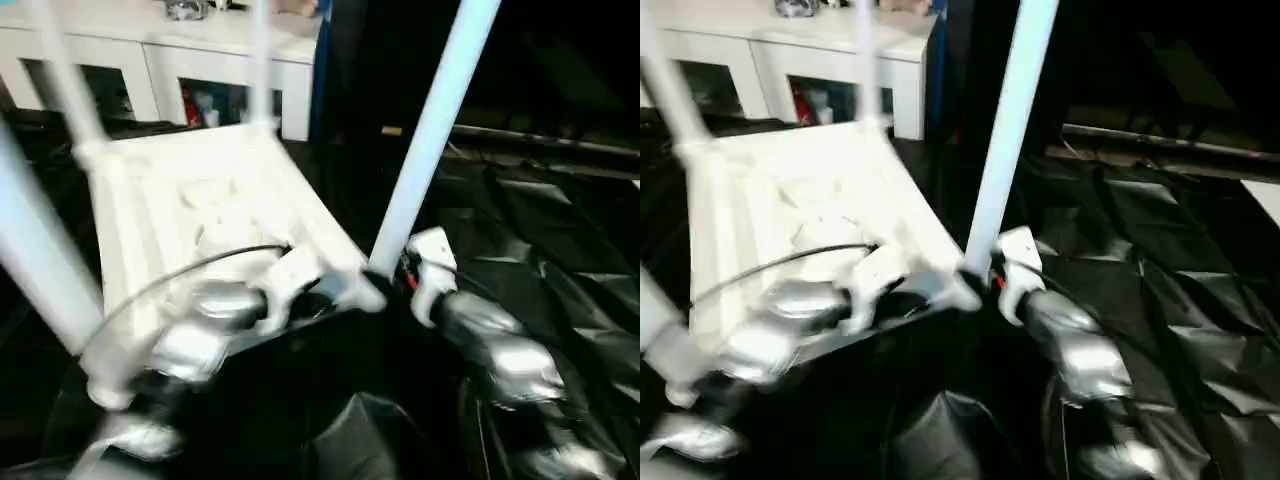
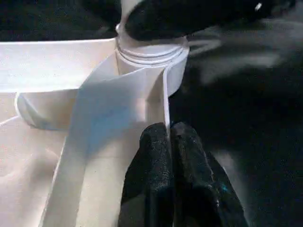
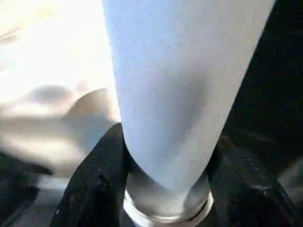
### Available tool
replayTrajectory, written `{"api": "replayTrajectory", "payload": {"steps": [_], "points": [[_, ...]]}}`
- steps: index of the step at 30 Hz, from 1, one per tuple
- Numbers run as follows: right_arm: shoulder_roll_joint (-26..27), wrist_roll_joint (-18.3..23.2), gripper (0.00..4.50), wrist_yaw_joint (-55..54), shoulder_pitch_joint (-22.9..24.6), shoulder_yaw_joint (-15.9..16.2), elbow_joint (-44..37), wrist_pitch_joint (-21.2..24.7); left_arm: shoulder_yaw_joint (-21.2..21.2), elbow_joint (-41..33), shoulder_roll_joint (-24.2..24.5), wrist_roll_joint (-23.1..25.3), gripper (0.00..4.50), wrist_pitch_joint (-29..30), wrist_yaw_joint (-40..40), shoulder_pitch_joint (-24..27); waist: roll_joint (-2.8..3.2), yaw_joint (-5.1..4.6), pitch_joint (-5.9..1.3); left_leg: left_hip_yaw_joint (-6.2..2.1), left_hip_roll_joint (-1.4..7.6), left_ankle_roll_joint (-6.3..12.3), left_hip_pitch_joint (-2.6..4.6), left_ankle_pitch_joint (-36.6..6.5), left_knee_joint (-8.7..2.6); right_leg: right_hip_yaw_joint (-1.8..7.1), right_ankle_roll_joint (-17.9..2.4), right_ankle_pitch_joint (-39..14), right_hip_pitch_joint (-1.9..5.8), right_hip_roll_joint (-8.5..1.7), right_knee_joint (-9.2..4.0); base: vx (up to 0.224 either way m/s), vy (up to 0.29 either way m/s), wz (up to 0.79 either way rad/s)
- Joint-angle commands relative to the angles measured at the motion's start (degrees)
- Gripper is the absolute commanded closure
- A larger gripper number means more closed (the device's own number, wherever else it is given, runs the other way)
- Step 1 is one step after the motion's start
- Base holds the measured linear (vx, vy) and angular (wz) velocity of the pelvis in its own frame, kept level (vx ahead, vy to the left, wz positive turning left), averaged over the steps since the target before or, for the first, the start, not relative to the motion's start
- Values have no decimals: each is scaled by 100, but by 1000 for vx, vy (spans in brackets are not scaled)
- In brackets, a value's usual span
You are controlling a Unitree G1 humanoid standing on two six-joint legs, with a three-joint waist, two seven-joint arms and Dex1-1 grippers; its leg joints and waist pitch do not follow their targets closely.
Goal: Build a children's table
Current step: Rotate leg to tighten
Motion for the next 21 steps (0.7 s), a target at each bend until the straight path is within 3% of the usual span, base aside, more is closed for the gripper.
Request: {"api": "replayTrajectory", "payload": {"steps": [1,2,3,8,11,15,21], "points": [[263,-68,253,107,59,493,316,165,-448,-29,-451,-166,450,-150,-12,-55,30,27,-220,-170,352,-83,39,-1735,-418,315,-614,-2468,125,-550,-551,0,0,0],[301,-81,253,170,46,525,306,81,-500,5,-473,-109,450,-192,11,-86,43,28,-211,-166,349,-62,40,-1742,-424,317,-633,-2372,120,-537,-545,0,0,0],[324,-72,198,209,44,524,297,30,-525,21,-473,-75,450,-219,16,-101,32,32,-211,-158,341,-25,36,-1763,-425,320,-653,-2284,125,-531,-538,0,0,0],[372,61,148,245,29,398,287,78,-537,22,-432,-74,450,-249,-19,-92,38,67,-213,-152,338,20,24,-1709,-425,326,-657,-2348,142,-546,-542,0,0,0],[226,150,148,568,72,417,131,38,-454,-56,-353,-139,450,-239,-145,-37,46,77,-211,-158,344,8,36,-1787,-431,321,-631,-2442,132,-546,-553,0,0,0],[-152,284,148,1145,158,416,-156,-55,-342,-132,-195,-245,450,-223,-400,0,43,88,-213,-152,357,36,27,-1722,-433,331,-703,-2147,141,-541,-530,0,0,0],[-960,488,148,2349,368,546,-692,-65,-289,-289,308,-511,450,-480,-1197,111,49,143,-234,-112,354,253,9,-1335,-395,338,-919,-1575,189,-537,-464,0,0,0]]}}
